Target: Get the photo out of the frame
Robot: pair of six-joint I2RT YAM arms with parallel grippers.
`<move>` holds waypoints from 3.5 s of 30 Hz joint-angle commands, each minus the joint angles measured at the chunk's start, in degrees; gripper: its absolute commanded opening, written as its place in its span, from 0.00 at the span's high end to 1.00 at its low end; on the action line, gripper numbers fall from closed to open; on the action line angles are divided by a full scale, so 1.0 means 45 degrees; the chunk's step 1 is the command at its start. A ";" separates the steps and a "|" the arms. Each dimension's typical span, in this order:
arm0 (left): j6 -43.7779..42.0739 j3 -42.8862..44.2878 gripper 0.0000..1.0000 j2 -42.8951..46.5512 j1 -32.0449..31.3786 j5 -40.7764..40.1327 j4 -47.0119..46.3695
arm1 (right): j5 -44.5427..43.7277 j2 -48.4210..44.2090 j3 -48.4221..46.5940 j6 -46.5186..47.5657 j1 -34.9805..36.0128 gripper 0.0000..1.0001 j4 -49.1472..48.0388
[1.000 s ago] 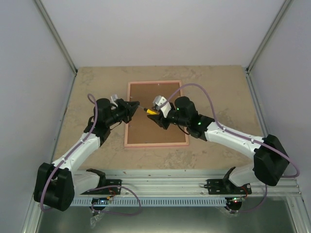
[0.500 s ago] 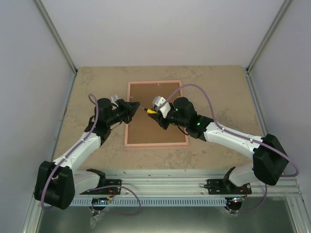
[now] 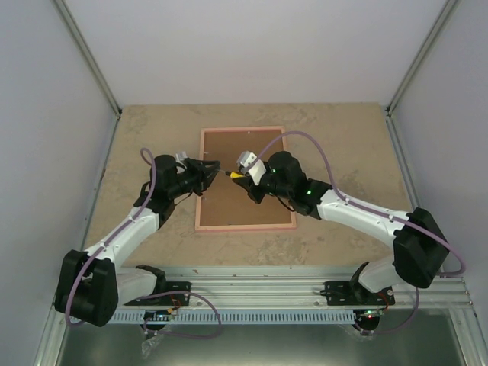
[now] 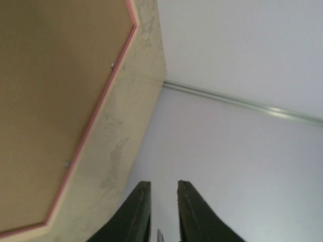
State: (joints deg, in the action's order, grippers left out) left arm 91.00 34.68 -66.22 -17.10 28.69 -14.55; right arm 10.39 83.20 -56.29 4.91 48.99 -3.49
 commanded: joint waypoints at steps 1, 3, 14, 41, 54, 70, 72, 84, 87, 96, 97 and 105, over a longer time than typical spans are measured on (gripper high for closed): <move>-0.0512 -0.0060 0.79 -0.0032 -0.0030 -0.0001 0.0255 | 0.0590 0.0487 -0.0760 -0.0078 -0.0046 0.99 0.0654; -0.1055 0.0037 0.73 -0.0064 0.0023 -0.0139 0.0676 | 0.0718 0.0582 -0.0827 -0.0206 -0.0165 0.99 0.1117; -0.6950 0.1805 0.40 -0.0847 0.1538 -0.1374 0.5741 | 0.0892 0.0796 -0.0400 -0.0674 -0.0755 1.00 0.1849; -1.5174 0.7818 0.46 -0.9215 0.1772 -0.4182 1.1123 | 0.0366 0.2495 -0.0728 -0.0055 -0.0732 1.00 0.2064; -1.5628 0.7648 0.73 -0.9431 0.0920 -0.3994 1.1309 | 0.0450 0.3021 -0.0992 0.0327 -0.0508 1.00 0.2302; -1.5267 0.6772 0.87 -0.8581 0.0036 -0.3446 1.0864 | 0.1401 0.3804 -0.0888 0.0433 0.0175 1.00 0.2560; -1.5257 0.6732 0.88 -0.8622 0.0031 -0.3434 1.0828 | 0.1538 0.3933 -0.0910 0.0416 0.0214 0.99 0.2614; -1.5302 0.6701 0.90 -0.8614 0.0031 -0.3233 1.0752 | 0.1937 0.4773 -0.1429 0.0309 0.0226 0.99 0.2502; -1.5291 0.6699 0.90 -0.8579 0.0031 -0.3289 1.0769 | 0.1894 0.4915 -0.1517 0.0231 0.0226 1.00 0.2387; -1.5281 0.6704 0.91 -0.8528 0.0031 -0.3219 1.0752 | 0.1776 0.5190 -0.1685 0.0008 0.0229 0.99 0.2147; -1.5266 0.6698 0.91 -0.8518 0.0031 -0.3200 1.0749 | 0.1746 0.5206 -0.1706 -0.0011 0.0226 0.99 0.2143; -1.5253 0.6676 0.93 -0.8507 0.0021 -0.3071 1.0732 | 0.1628 0.5422 -0.1893 -0.0208 0.0226 0.99 0.2039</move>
State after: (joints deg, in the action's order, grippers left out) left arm 22.57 65.71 -105.58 -16.25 10.48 33.10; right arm 17.72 106.15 -63.11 4.86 49.69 7.16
